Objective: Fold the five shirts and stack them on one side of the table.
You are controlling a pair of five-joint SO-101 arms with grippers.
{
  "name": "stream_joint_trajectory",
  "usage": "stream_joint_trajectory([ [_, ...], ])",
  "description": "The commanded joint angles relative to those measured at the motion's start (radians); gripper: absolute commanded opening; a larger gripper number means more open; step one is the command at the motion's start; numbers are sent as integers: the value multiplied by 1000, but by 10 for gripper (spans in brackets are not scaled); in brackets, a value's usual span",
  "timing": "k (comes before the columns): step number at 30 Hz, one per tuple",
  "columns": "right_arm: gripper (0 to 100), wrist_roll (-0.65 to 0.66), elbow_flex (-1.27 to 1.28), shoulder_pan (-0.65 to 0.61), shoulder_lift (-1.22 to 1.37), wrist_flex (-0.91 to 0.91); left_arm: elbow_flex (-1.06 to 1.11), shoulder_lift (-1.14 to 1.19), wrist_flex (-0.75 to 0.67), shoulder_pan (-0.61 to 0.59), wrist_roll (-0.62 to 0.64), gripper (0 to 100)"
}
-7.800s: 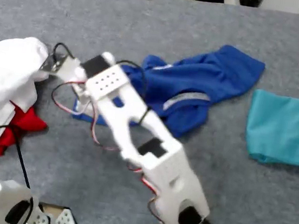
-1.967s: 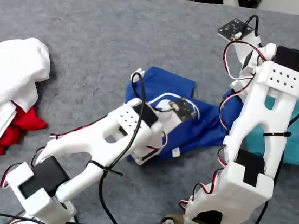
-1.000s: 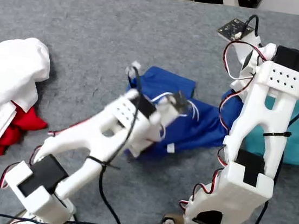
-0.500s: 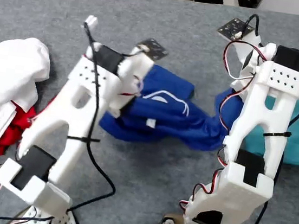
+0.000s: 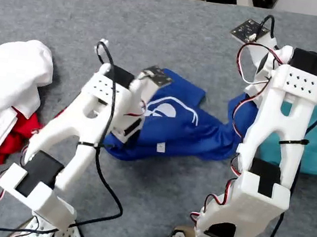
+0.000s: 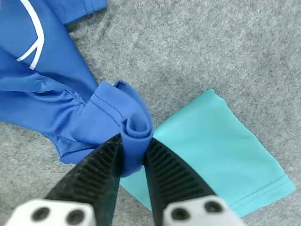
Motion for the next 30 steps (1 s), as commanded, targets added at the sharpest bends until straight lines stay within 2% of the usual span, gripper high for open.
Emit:
stream_joint_trajectory([
  [1,2,-11,-33,-2,-41,5,0,-8,-9,44,-3,174],
  [17,2,-11,-33,-2,-35,5,68,-5,-66,109,-3,175],
  [21,2,-11,-33,-2,-35,2,115,-5,-124,101,-3,171],
  [26,2,-11,-33,-1,-35,3,69,-8,-121,61,-11,19],
  [30,2,-11,-33,-1,-35,3,-52,-16,-20,46,-11,19],
])
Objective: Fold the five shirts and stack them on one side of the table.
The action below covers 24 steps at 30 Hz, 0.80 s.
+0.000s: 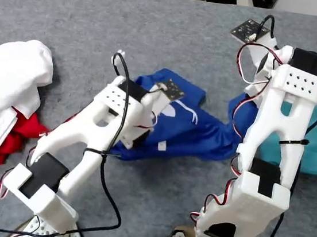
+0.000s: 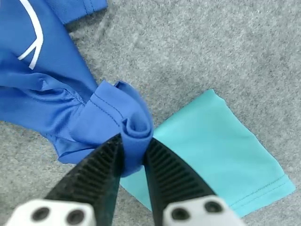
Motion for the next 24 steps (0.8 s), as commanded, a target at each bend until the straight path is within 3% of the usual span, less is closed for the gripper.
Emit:
stream_joint_trajectory([
  [1,2,-11,-33,-2,-35,3,-157,-16,100,-25,-8,18],
  [8,2,-11,-33,-2,-36,3,-427,-7,281,-25,-8,18],
  [12,2,-11,-33,-2,-39,3,-374,-4,279,-20,-54,41],
  [17,2,-11,-33,-2,-38,3,-187,-4,147,-28,-49,168],
  [24,2,-11,-33,-2,-35,5,-80,-5,21,-28,-43,167],
])
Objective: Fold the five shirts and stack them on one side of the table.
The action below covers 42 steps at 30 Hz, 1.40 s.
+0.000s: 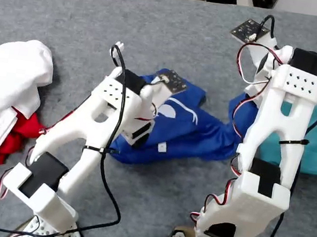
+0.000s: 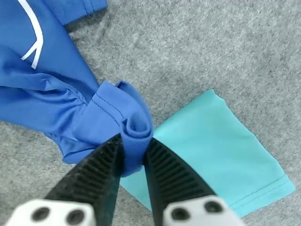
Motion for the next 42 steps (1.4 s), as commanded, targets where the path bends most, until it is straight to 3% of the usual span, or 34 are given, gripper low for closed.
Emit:
stream_joint_trajectory([
  [1,2,-11,-33,-2,-35,5,5,-8,-28,-12,9,167],
  [14,2,-11,-33,-4,-33,-3,118,-8,35,81,2,171],
  [24,2,-11,-33,-4,-33,-3,124,-8,-100,-48,-49,172],
  [38,2,-11,-33,-4,-33,3,75,-8,-104,-48,-49,166],
  [42,2,-11,-33,-4,-33,3,40,-8,-98,-48,-49,74],
])
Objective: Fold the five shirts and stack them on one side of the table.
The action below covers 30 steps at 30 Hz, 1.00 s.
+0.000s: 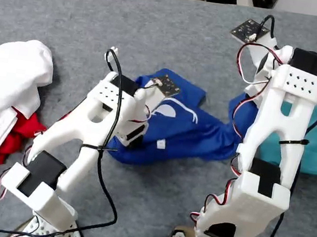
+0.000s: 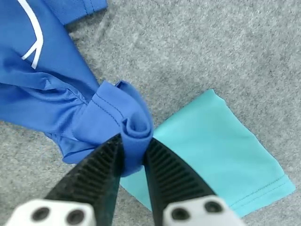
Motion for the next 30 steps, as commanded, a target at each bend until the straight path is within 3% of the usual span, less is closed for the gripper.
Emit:
stream_joint_trajectory([
  [1,2,-11,-33,-4,-33,3,-61,-8,-2,-8,-11,53],
  [5,2,-11,-33,-4,-33,3,-52,-8,-2,-3,-61,18],
  [21,2,-11,-33,-4,-33,3,-29,5,-29,-14,-60,26],
  [26,2,-11,-33,-4,-33,3,-41,68,-83,-49,-17,153],
  [30,2,-11,-31,-2,-33,3,-92,111,-95,-100,-2,169],
])
